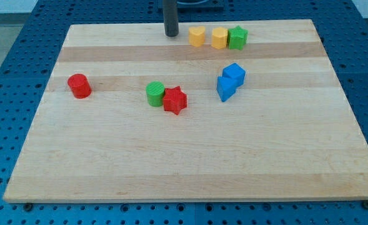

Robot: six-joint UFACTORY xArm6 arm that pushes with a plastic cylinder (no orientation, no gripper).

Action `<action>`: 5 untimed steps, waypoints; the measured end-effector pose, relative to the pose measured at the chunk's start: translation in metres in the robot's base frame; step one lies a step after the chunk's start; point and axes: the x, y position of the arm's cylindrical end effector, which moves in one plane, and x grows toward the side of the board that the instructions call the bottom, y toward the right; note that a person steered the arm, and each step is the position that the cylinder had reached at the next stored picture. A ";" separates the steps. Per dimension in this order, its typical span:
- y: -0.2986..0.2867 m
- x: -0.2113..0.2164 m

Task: Move the heart to the left of the hexagon

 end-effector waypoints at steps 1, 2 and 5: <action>0.012 0.000; 0.022 0.001; 0.026 0.005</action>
